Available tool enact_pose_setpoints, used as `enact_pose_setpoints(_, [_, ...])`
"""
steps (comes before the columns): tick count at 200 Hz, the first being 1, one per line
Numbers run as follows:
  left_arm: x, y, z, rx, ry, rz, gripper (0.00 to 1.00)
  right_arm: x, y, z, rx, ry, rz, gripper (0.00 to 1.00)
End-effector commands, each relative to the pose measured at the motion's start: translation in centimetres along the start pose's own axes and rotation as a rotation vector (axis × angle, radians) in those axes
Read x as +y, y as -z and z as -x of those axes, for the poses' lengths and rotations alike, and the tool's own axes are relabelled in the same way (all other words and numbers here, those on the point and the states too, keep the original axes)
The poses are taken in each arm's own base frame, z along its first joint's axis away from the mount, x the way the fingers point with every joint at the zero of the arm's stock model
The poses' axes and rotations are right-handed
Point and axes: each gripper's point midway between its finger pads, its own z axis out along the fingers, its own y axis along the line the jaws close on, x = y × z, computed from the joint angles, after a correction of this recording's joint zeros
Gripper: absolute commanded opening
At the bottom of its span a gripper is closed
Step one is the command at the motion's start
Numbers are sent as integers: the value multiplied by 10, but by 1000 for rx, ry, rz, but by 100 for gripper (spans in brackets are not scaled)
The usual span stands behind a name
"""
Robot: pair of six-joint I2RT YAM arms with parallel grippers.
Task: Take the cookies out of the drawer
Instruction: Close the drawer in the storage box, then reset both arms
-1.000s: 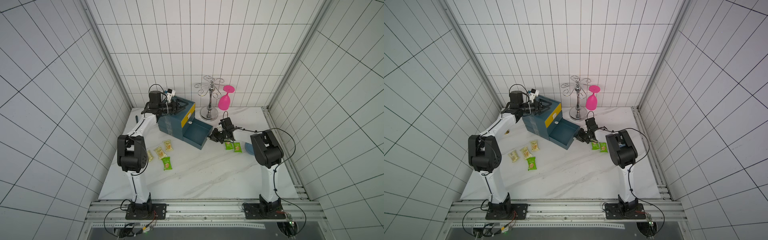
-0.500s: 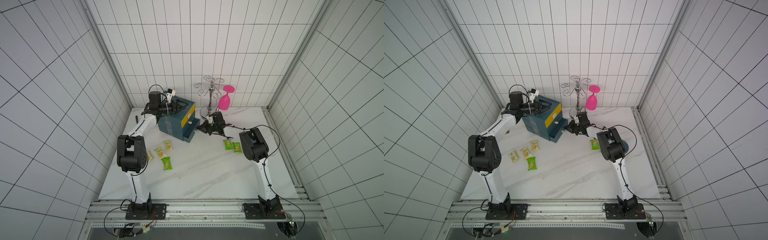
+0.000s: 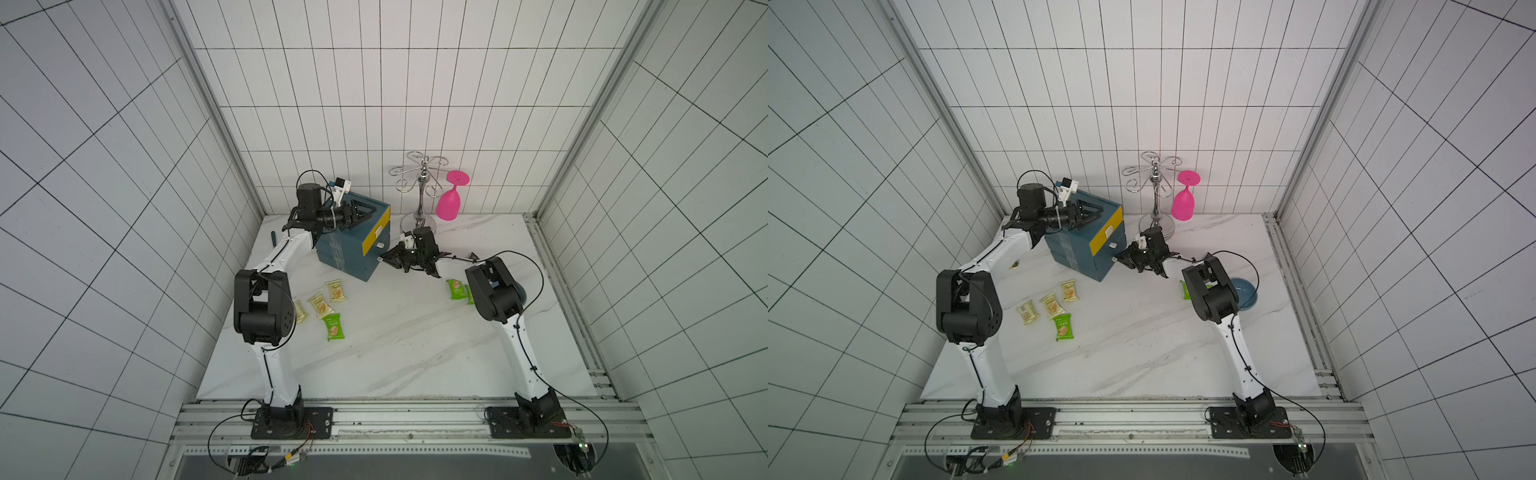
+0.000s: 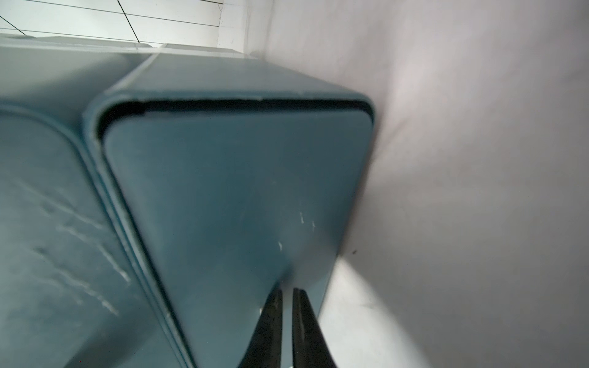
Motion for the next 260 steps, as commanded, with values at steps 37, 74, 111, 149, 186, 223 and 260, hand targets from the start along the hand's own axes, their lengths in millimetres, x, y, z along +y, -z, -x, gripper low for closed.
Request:
enact_pose_setpoints(37, [23,2,-36,54,287,40,74,32,-27,-34,120,37,115,14])
enact_pose_setpoints(74, [-31,16,-7,-16,222,-4,93,42,-34,-52,159,49,132,15])
enact_pose_setpoints(111, [-78,30,12,-74,168,-42,98,51,-28,-68,197,63,145,20])
enact_pose_setpoints(149, [-119,49,25,-143,116,-63,98,63,5,-84,193,74,191,34])
enact_pose_setpoints(186, [-153,73,27,-238,24,-21,98,69,95,-90,82,182,115,81])
enact_pose_setpoints(223, [-142,109,2,-335,-72,228,98,43,224,-93,-111,494,-547,99])
enact_pose_setpoints(260, [-55,204,-39,-619,-64,760,98,31,368,-57,-508,612,-965,99])
